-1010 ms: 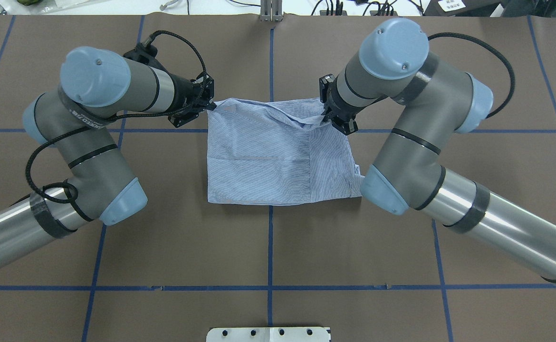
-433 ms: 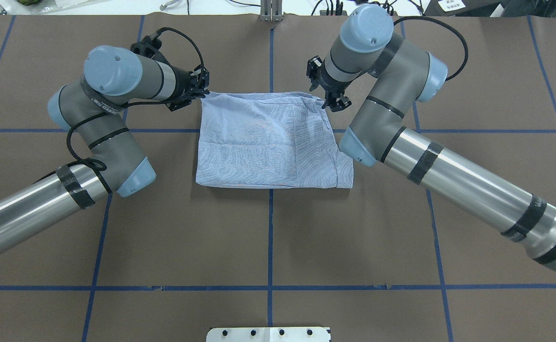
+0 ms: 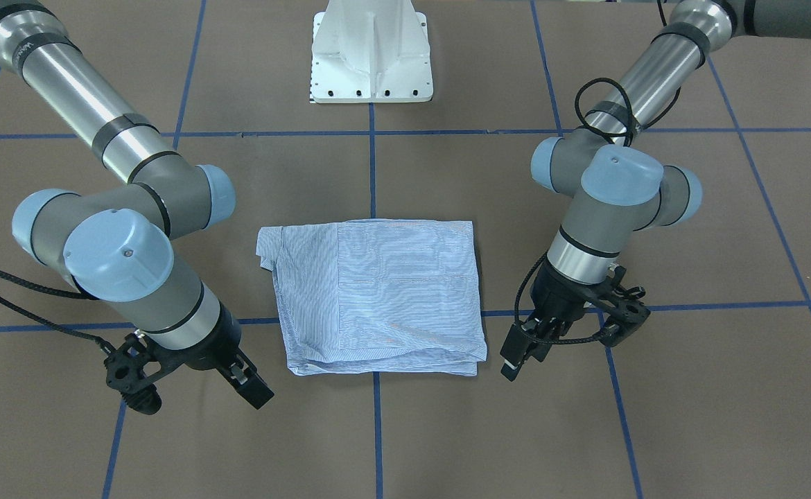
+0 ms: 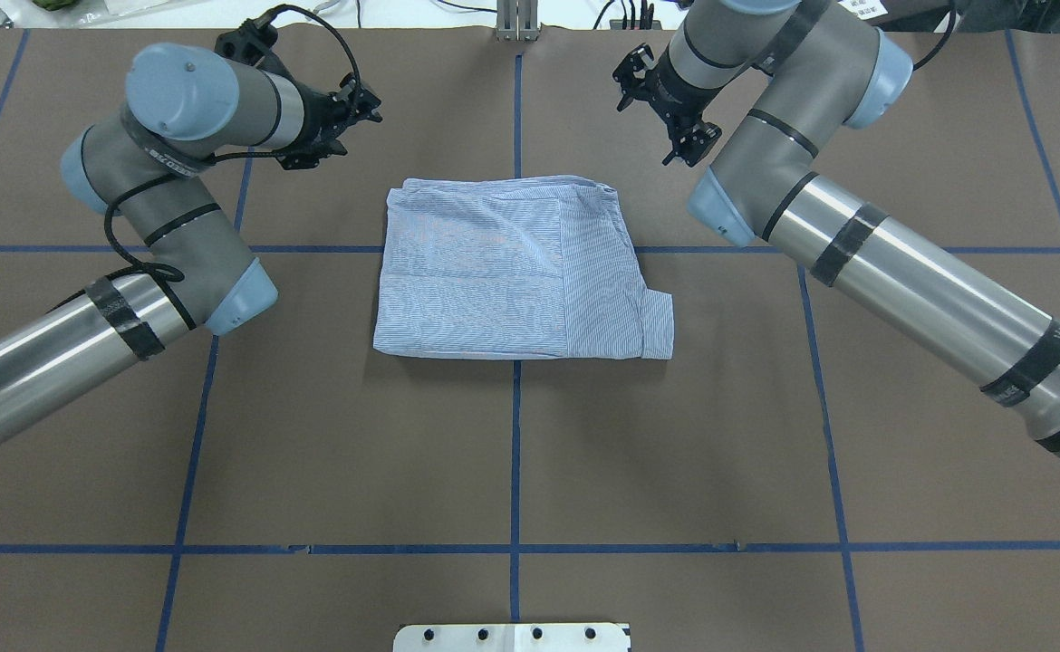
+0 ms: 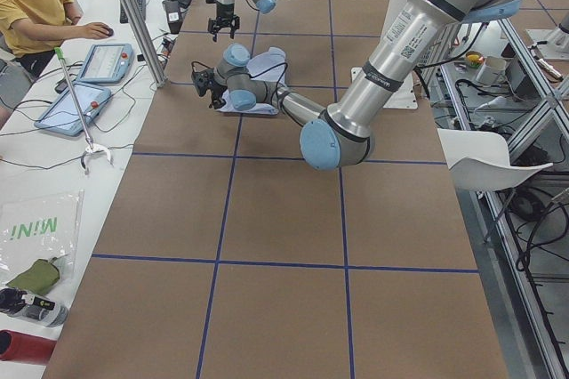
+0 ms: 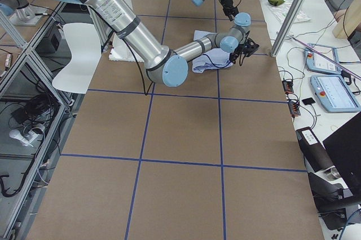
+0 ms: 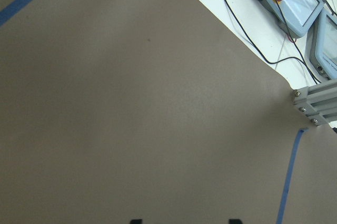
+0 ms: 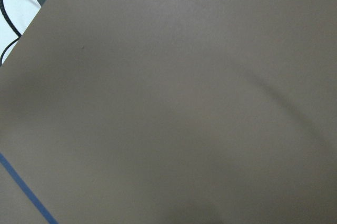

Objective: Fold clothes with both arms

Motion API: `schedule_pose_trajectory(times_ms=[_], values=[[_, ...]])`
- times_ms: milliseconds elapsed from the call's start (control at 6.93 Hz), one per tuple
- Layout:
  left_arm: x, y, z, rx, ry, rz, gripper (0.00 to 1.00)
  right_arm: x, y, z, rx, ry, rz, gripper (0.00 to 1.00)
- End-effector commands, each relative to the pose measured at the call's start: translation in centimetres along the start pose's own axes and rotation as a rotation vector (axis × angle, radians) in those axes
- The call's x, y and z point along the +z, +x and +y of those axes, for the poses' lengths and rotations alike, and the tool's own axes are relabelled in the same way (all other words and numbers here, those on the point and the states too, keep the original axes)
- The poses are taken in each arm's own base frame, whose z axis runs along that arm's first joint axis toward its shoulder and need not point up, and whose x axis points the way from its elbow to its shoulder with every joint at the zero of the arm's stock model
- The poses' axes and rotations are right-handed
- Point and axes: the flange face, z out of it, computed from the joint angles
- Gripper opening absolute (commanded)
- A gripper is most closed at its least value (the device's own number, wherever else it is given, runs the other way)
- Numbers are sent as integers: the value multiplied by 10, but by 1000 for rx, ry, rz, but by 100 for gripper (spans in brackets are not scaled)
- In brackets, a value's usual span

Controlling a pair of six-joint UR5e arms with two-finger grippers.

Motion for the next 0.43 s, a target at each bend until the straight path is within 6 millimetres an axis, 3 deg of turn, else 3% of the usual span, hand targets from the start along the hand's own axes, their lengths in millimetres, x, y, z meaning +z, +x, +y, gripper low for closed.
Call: schedule_pose_trajectory(times_ms=[0, 144, 289], values=[[-20, -35, -32, 164, -48, -20, 100, -18, 54, -65, -142, 3, 17, 100], [-44, -63, -49, 333, -58, -16, 100, -28, 86, -104, -239, 14, 31, 100], [-65, -95, -68, 458, -78, -24, 100, -38, 131, -149, -372, 36, 59, 100]])
